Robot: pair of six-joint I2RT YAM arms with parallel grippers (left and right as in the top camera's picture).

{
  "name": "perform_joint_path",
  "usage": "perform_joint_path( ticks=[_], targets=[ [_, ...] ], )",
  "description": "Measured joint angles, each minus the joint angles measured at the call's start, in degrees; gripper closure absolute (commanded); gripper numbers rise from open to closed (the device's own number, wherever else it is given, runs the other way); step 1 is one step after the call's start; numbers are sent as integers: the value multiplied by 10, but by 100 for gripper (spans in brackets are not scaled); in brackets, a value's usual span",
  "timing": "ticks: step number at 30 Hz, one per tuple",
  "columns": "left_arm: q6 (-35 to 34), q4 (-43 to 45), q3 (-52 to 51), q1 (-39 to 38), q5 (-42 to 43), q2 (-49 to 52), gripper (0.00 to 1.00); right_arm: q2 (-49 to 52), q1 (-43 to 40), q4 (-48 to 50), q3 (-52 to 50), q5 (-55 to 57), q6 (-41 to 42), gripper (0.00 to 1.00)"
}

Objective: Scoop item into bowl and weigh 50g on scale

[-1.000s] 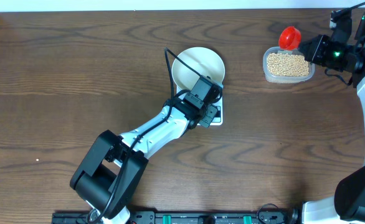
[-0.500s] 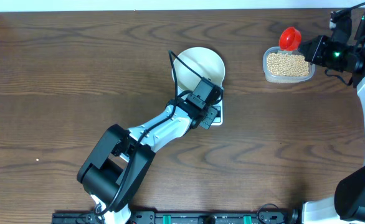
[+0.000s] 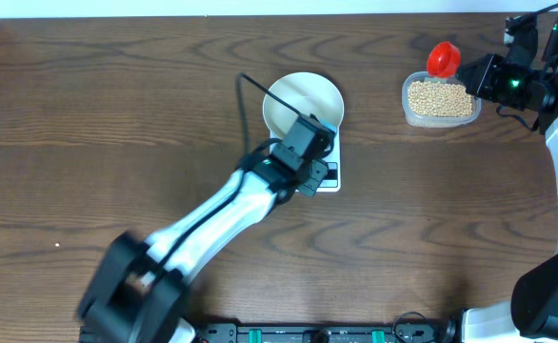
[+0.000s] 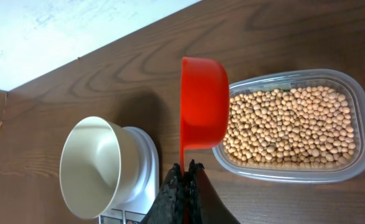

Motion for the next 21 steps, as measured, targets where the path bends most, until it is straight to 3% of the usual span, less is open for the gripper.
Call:
perform_joint_path(
  ticks=[8,21],
  targets=[
    [0,-78,0,2,-3,-137,93,0,0,0,0,2,0,99],
    [-48,-150,-18,73,-6,-91,94,0,0,39,0,34,0,99]
  ],
)
